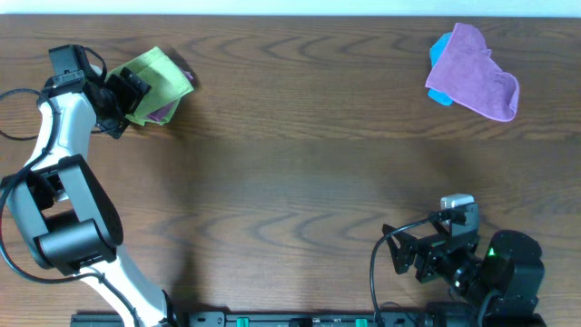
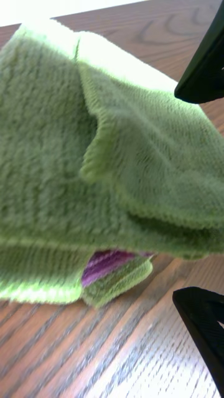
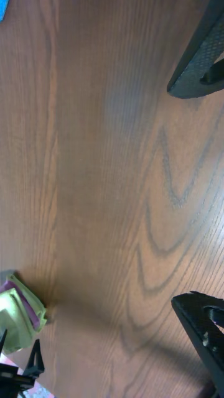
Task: Fold the cloth
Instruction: 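Lower the green cloth onto the pink cloth pile with the left gripper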
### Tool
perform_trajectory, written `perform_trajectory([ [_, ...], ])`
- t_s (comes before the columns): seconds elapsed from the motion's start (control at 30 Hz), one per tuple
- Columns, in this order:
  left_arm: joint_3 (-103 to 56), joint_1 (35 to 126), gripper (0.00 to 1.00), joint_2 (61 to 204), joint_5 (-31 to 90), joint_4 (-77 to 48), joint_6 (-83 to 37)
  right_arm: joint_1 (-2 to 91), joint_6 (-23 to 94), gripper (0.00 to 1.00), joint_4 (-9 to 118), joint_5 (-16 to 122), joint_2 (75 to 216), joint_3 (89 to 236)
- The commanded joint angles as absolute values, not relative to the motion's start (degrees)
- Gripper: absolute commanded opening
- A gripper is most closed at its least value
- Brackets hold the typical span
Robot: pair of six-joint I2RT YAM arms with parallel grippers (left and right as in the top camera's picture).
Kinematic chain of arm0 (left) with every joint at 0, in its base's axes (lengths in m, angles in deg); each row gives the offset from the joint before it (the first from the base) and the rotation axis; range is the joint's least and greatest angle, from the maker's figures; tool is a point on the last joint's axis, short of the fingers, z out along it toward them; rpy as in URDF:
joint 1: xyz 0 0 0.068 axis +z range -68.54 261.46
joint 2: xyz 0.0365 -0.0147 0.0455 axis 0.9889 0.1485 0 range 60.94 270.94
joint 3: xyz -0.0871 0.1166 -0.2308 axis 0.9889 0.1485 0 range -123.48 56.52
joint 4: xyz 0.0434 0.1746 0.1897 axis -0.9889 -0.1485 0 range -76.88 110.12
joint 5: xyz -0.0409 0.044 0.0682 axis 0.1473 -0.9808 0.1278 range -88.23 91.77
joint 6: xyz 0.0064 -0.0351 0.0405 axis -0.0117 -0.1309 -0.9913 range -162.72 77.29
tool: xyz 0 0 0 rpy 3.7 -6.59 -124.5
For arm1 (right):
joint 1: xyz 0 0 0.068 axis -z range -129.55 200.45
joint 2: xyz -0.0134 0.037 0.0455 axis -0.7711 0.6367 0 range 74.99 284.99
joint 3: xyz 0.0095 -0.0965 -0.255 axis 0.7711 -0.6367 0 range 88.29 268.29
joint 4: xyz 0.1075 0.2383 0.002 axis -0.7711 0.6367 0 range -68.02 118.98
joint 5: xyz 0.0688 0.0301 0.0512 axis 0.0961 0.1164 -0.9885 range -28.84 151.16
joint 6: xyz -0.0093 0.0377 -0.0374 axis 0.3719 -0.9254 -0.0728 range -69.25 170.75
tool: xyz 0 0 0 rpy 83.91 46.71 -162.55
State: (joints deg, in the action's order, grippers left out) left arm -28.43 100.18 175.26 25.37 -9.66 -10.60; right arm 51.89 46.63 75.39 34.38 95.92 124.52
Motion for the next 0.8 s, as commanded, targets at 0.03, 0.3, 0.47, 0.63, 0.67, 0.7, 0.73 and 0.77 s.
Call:
perform_trajectory([
  [0.03,-29.8,100.75,0.96,171.7,27.29,-9.64,-11.93,52.41,46.1,0.99,75.59,34.18,95.72,124.32],
  [0.3,-29.8,100.99,0.95,163.65,27.38,-9.66,-13.59,52.41,46.1,0.99,75.59,34.18,95.72,124.32],
  [0.47,-29.8,100.93,0.99,160.57,29.59,-9.05,-13.59,52.41,46.1,0.99,75.59,34.18,95.72,124.32],
  [0.63,-29.8,99.83,0.11,161.14,30.72,-5.36,-13.28,52.41,46.1,0.99,75.59,34.18,95.72,124.32],
  [0.67,-29.8,99.35,0.06,161.51,30.11,-4.31,-13.31,52.41,46.1,0.99,75.59,34.18,95.72,124.32],
  [0.7,-29.8,98.94,0.06,161.97,29.41,-3.3,-13.31,52.41,46.1,0.99,75.59,34.18,95.72,124.32],
  [0.73,-29.8,98.63,0.06,162.5,29.04,-2.45,-13.11,52.41,46.1,0.99,75.59,34.18,95.72,124.32],
  [0.77,-29.8,98.26,0.06,163.17,28.74,-1.64,-12.8,52.41,46.1,0.99,75.59,34.18,95.72,124.32],
])
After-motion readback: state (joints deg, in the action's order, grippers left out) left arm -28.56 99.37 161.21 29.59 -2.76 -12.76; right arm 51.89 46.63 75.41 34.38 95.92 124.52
